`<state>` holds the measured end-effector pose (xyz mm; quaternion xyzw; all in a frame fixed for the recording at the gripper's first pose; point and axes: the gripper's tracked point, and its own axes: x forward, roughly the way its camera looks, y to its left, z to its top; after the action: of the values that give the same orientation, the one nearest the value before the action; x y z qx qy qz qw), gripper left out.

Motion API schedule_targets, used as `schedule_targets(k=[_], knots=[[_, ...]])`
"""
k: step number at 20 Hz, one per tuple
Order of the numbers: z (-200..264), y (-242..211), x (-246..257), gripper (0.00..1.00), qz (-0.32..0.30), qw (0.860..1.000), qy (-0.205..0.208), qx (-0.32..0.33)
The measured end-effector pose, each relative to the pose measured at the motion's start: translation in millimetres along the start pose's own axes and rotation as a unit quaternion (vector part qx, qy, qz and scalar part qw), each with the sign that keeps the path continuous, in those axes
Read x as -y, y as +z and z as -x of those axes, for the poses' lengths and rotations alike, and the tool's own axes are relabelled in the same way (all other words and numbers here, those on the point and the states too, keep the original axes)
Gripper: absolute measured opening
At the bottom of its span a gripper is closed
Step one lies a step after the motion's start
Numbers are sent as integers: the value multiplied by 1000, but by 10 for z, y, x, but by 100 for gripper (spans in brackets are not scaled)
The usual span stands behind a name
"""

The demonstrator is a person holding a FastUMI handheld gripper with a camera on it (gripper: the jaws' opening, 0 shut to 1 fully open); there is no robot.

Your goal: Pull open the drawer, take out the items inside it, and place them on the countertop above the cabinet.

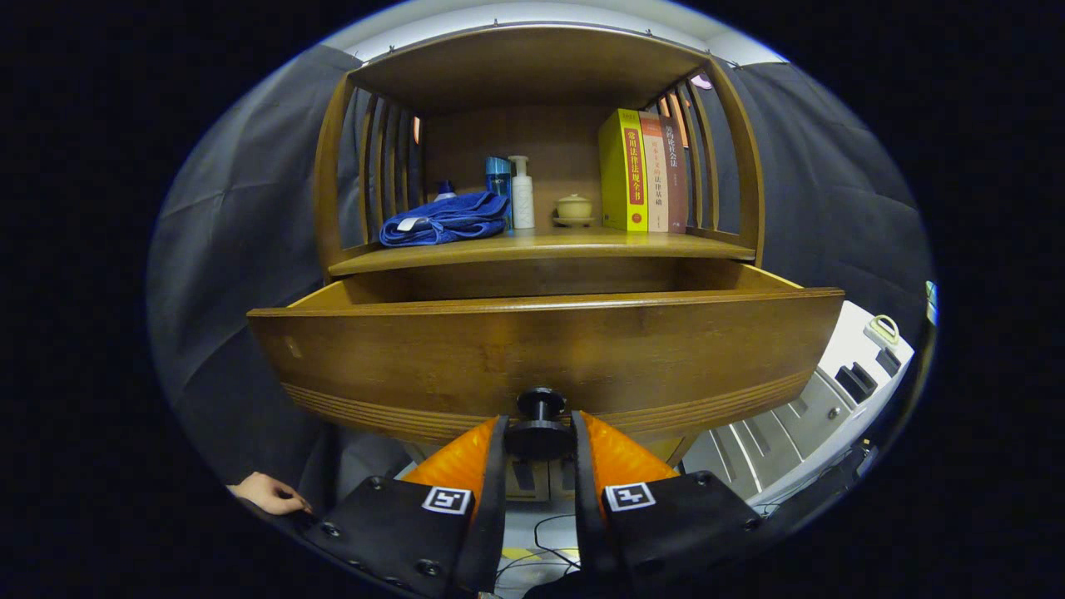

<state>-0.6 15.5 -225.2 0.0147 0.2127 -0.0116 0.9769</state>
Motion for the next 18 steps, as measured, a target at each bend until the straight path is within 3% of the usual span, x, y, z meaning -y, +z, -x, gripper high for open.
schedule_targets(k=[18], knots=[[413, -269, 14, 45, -3, 1000, -4, -11]])
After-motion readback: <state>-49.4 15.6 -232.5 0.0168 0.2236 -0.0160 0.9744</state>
